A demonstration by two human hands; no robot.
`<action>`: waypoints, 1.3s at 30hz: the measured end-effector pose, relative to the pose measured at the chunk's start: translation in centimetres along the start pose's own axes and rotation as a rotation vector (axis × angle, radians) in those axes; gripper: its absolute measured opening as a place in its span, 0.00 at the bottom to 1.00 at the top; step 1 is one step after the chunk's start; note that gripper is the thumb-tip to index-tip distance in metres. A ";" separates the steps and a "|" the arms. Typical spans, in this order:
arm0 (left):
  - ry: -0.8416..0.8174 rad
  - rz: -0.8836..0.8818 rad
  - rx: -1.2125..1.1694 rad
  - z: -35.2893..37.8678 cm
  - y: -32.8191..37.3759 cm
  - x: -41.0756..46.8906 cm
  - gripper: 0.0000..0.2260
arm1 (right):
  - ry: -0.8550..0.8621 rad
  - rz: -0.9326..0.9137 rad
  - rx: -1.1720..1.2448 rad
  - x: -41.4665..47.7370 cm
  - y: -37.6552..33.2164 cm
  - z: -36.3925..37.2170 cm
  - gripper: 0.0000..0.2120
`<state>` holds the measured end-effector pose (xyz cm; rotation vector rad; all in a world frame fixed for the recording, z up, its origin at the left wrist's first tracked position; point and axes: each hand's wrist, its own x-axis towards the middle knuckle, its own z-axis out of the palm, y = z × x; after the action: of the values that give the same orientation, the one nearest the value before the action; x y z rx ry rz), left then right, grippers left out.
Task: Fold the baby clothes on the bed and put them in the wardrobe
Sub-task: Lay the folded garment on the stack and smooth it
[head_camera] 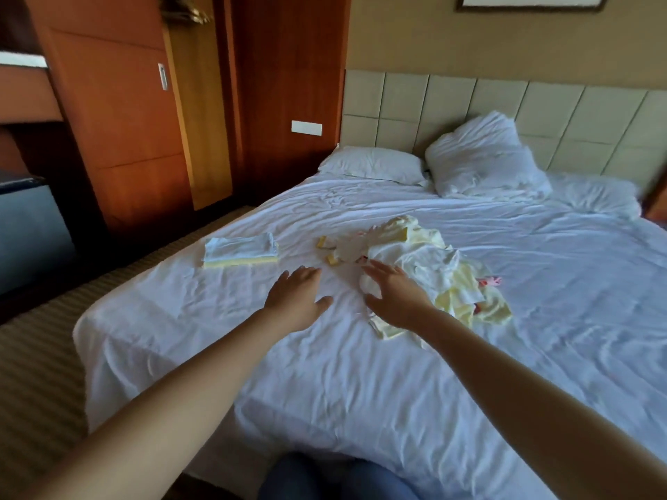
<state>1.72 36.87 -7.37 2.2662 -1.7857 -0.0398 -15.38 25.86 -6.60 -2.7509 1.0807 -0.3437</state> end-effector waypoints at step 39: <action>0.077 0.128 -0.323 19.5 10.8 24.7 0.19 | 0.215 0.223 0.157 14.1 27.6 7.5 0.08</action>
<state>-5.92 7.28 -20.60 1.9020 -1.7375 -0.1993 -21.15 -3.29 -18.14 -2.4685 1.3348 -0.6724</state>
